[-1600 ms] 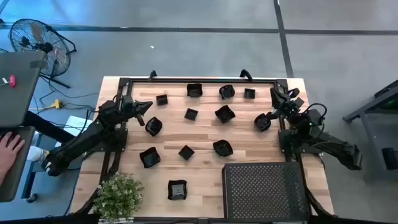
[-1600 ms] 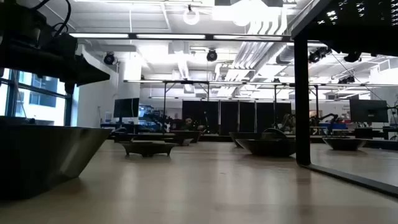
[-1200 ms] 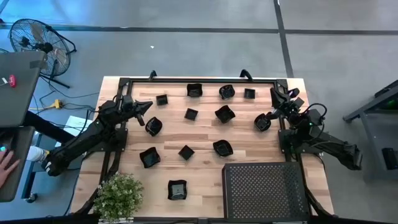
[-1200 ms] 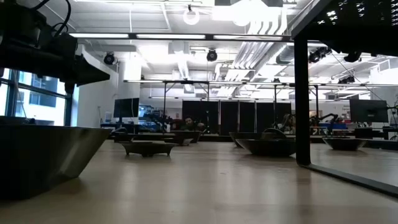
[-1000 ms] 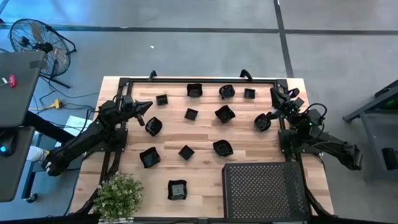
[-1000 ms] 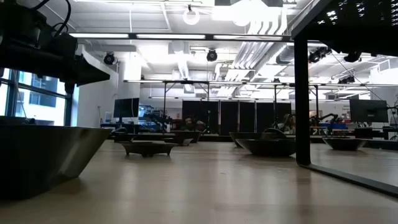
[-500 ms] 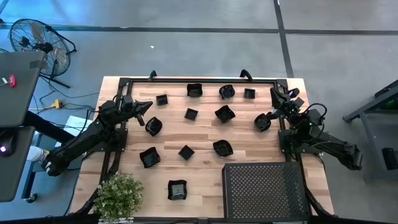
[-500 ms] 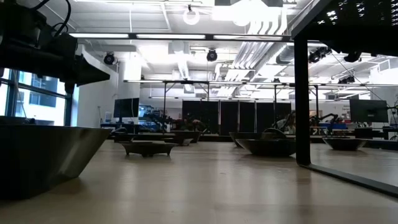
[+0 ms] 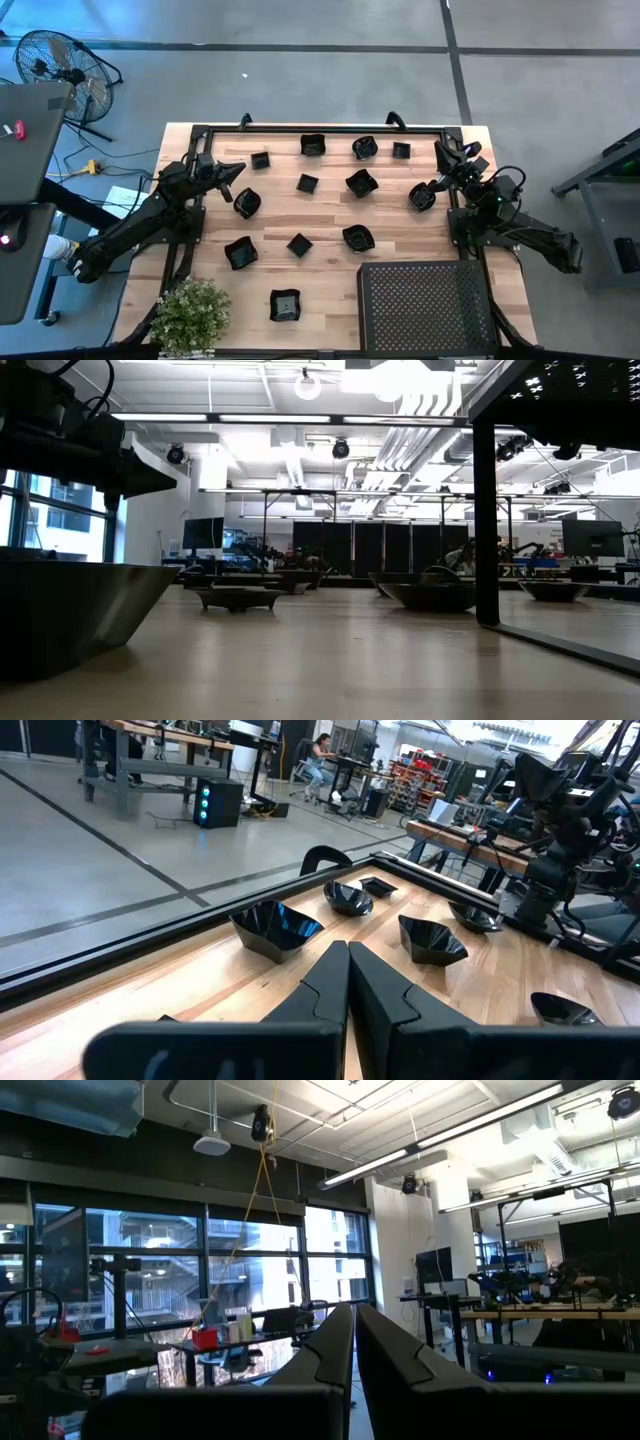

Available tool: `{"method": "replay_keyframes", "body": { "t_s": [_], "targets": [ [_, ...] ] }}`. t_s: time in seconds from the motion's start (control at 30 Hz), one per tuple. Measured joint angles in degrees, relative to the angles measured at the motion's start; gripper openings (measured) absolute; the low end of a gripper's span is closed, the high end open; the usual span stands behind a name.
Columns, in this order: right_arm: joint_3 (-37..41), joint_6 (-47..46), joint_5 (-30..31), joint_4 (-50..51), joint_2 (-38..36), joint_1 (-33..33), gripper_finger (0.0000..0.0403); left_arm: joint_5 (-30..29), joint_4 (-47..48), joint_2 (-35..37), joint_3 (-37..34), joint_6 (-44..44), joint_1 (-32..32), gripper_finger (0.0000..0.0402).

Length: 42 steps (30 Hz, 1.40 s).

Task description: Pick & Place Mini shaped plates

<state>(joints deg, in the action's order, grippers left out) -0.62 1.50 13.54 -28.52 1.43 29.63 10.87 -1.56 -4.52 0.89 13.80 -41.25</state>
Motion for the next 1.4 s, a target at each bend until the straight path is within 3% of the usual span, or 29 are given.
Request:
{"method": "replay_keyframes", "body": {
  "t_s": [0.87,1.07,1.23,1.4],
  "targets": [
    [0.0,-0.23,-0.03,-0.02,0.01,0.0,0.0012,0.01,0.0,0.0,-0.01,-0.01,0.01,0.0001],
    [0.0,-13.85,-1.01,-0.45,0.02,-0.01,0.0012,0.02,0.0,0.0,0.0,-0.01,0.0,0.0001],
    [-0.13,-18.0,-0.47,-2.97,0.28,0.0,0.0012,0.0,0.0,-0.02,0.0,0.0,0.0,0.0001],
    [-8.16,-19.37,-5.15,12.1,4.43,-0.15,0.0002,0.0,0.0,-0.02,0.0,-0.01,0.01,0.0001]
  ]
}}
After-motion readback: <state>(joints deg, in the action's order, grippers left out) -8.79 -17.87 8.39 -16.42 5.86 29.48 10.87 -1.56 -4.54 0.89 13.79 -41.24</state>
